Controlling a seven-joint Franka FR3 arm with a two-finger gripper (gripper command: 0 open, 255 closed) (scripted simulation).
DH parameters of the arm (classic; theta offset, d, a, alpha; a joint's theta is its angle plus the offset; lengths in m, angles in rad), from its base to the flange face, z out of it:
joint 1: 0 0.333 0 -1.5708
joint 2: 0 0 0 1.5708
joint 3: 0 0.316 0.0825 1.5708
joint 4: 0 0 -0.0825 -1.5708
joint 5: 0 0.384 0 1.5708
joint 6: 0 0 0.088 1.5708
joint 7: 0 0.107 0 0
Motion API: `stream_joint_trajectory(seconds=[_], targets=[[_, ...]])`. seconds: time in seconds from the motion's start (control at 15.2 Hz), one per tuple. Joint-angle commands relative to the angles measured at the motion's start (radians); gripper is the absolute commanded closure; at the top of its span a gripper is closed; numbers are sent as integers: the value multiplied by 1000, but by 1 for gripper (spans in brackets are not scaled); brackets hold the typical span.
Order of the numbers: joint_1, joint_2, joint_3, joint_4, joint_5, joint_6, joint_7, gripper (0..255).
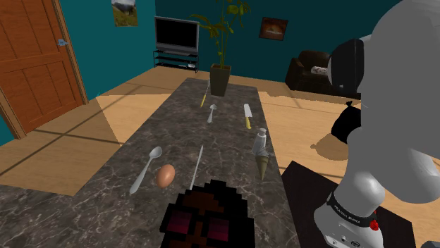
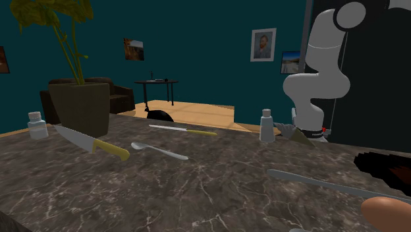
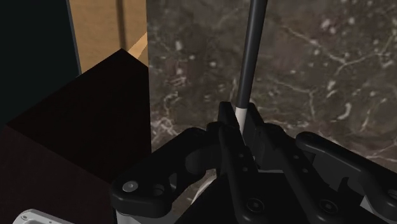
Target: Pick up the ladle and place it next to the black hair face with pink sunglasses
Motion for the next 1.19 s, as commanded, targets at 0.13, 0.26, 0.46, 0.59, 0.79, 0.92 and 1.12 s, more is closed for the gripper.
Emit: stream_joint_trajectory(seconds=[0.13,0.26,0.46,0.59,0.79,0.92,1.12], targets=[[0,0,0,0,0,0,0,0],[0,0,0,0,0,0,0,0],[0,0,0,0,0,0,0,0],[-19,-28,27,36,31,-54,-20,0],[-33,-50,48,73,56,-104,-36,0],[-33,-50,48,73,56,-104,-36,0],[-33,-50,48,73,56,-104,-36,0]])
